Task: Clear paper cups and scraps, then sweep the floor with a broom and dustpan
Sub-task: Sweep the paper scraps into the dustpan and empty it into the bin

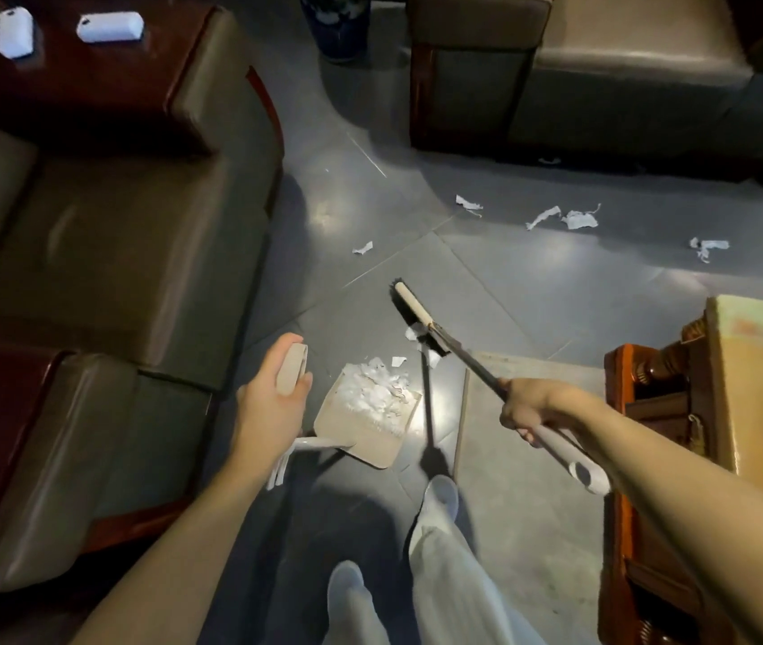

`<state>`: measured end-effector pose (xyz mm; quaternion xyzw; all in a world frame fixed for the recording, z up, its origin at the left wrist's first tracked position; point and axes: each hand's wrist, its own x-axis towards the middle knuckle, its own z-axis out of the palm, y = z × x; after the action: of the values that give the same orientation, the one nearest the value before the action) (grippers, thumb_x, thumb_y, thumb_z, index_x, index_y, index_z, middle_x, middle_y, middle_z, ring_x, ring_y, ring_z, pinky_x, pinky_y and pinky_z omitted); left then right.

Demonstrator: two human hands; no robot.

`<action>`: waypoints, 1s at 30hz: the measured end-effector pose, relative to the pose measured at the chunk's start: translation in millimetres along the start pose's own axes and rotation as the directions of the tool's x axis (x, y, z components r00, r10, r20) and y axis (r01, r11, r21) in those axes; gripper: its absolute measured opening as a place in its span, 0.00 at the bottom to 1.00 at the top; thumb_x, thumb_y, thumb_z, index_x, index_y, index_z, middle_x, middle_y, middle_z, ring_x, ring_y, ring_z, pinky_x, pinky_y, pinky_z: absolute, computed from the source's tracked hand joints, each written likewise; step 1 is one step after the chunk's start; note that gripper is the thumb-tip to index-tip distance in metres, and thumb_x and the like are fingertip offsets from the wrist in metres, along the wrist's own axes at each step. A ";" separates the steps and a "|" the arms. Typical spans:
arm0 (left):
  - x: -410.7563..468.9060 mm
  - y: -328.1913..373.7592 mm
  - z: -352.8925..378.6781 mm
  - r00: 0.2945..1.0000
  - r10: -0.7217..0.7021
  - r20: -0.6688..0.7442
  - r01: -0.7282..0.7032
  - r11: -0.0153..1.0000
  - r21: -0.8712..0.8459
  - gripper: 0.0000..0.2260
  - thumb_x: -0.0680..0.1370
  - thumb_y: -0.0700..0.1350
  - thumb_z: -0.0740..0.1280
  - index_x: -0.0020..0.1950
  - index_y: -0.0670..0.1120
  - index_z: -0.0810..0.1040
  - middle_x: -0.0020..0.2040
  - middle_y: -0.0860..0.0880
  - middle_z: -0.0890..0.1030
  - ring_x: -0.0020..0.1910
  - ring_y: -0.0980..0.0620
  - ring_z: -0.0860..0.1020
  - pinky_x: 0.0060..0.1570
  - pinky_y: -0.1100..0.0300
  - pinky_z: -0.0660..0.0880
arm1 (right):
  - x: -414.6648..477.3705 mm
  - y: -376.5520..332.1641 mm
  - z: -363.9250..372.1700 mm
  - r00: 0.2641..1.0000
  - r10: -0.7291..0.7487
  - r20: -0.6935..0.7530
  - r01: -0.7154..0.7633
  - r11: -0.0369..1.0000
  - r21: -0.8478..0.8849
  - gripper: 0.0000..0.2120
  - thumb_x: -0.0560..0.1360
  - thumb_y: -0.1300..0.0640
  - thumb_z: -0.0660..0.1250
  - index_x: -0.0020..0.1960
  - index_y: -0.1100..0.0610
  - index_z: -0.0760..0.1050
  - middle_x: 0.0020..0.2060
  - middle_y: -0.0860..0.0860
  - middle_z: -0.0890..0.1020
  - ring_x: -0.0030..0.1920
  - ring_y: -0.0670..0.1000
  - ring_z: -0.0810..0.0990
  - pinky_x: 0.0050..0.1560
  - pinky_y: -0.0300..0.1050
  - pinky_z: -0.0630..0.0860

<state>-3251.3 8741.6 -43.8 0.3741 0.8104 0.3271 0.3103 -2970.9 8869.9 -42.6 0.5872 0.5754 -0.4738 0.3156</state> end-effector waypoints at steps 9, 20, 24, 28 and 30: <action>42.0 45.7 20.5 1.000 0.014 0.000 -0.014 1.000 0.012 0.16 0.78 0.44 0.66 0.57 0.66 0.72 0.41 0.50 0.77 0.38 0.44 0.75 0.42 0.46 0.78 | -11.6 3.5 -17.7 0.948 -0.032 0.316 -0.040 0.975 0.218 0.24 0.74 0.70 0.54 0.68 0.54 0.67 0.28 0.53 0.68 0.20 0.46 0.65 0.22 0.34 0.65; 92.5 56.9 -21.6 0.997 0.036 -0.065 -0.034 0.999 0.035 0.18 0.79 0.44 0.66 0.55 0.70 0.70 0.44 0.49 0.77 0.35 0.48 0.78 0.24 0.65 0.73 | -31.8 -32.5 -83.1 0.973 -0.137 0.184 0.074 0.946 0.315 0.29 0.74 0.73 0.54 0.72 0.54 0.62 0.21 0.51 0.65 0.15 0.46 0.62 0.19 0.30 0.62; 132.3 59.9 -39.0 0.994 0.068 -0.084 -0.064 0.997 0.048 0.19 0.79 0.44 0.66 0.55 0.70 0.69 0.45 0.51 0.76 0.36 0.50 0.78 0.24 0.65 0.73 | -28.2 -61.9 -113.4 0.984 -0.143 0.108 0.086 0.906 0.415 0.30 0.75 0.73 0.53 0.71 0.48 0.61 0.19 0.50 0.66 0.15 0.45 0.63 0.18 0.30 0.62; 182.0 57.4 -57.4 0.993 0.095 -0.069 -0.093 0.995 0.034 0.19 0.79 0.43 0.67 0.58 0.68 0.70 0.44 0.49 0.77 0.36 0.48 0.78 0.23 0.65 0.74 | -14.2 -101.3 -138.1 0.990 -0.131 0.057 0.084 0.858 0.507 0.30 0.76 0.72 0.54 0.71 0.46 0.59 0.16 0.49 0.68 0.15 0.45 0.64 0.17 0.31 0.63; 211.3 54.3 -68.9 0.993 0.105 -0.049 -0.104 0.994 0.031 0.18 0.78 0.42 0.67 0.60 0.65 0.72 0.45 0.46 0.77 0.36 0.46 0.77 0.22 0.65 0.73 | -3.4 -124.3 -146.6 0.992 -0.119 0.033 0.083 0.839 0.537 0.28 0.76 0.72 0.54 0.68 0.45 0.60 0.16 0.49 0.68 0.15 0.45 0.64 0.18 0.31 0.63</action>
<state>-3392.3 8919.6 -16.0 0.4121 0.8018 0.3406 0.2669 -3063.4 9020.1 33.8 0.6049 0.4400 -0.6502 0.1329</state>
